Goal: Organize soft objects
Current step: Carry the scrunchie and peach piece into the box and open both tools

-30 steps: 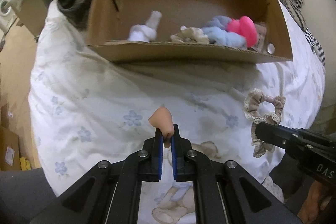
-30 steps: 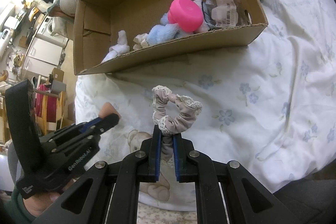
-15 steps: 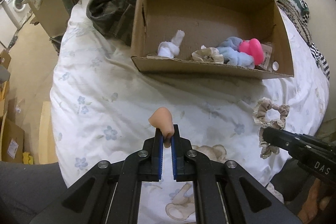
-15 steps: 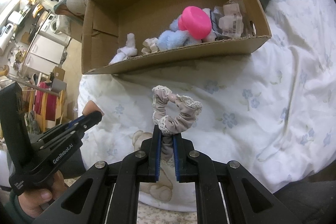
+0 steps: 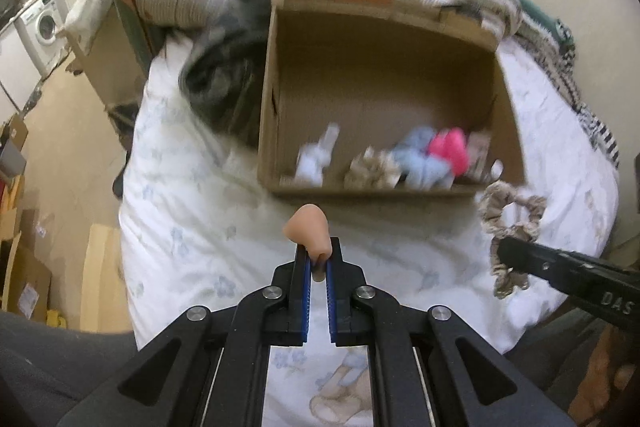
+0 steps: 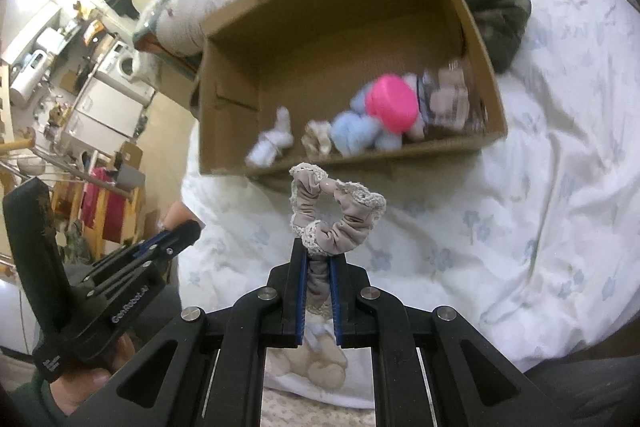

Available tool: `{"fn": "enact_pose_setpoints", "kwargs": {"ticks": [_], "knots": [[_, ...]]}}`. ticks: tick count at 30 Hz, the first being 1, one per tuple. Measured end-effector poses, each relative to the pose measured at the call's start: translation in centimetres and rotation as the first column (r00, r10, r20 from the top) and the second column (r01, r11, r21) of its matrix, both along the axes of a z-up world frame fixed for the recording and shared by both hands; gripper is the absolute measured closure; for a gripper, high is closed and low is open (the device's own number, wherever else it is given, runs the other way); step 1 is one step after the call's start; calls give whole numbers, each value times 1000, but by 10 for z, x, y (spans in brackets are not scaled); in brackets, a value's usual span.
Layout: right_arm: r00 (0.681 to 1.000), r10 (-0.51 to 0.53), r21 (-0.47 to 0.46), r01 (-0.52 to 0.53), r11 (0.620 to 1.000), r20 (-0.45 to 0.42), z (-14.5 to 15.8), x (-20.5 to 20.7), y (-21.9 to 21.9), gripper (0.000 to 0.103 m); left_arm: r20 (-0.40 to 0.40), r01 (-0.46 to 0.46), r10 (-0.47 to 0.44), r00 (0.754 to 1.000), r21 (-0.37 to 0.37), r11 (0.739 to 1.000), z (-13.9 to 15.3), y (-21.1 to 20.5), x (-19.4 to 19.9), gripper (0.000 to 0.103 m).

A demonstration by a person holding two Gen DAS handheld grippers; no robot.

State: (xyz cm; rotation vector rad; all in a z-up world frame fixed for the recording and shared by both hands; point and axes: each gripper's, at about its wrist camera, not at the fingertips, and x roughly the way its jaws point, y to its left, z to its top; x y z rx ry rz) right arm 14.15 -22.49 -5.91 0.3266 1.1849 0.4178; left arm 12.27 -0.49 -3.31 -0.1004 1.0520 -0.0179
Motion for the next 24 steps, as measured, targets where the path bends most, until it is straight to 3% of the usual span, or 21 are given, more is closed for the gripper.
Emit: {"fn": "enact_pose_setpoints", "kwargs": {"ticks": [7, 13, 19, 24], "knots": [[999, 1, 33, -3, 999, 54, 31, 25, -1, 91, 96, 11, -11, 995, -6, 1000, 44, 2, 29, 97], [996, 11, 32, -14, 999, 88, 43, 53, 1, 91, 149, 15, -17, 989, 19, 1000, 63, 7, 59, 97], [995, 7, 34, -10, 999, 102, 39, 89, 5, 91, 155, 35, -39, 987, 28, 999, 58, 3, 93, 97], [993, 1, 35, -6, 999, 118, 20, 105, 7, 91, 154, 82, -83, 985, 15, 997, 37, -7, 113, 97]]}}
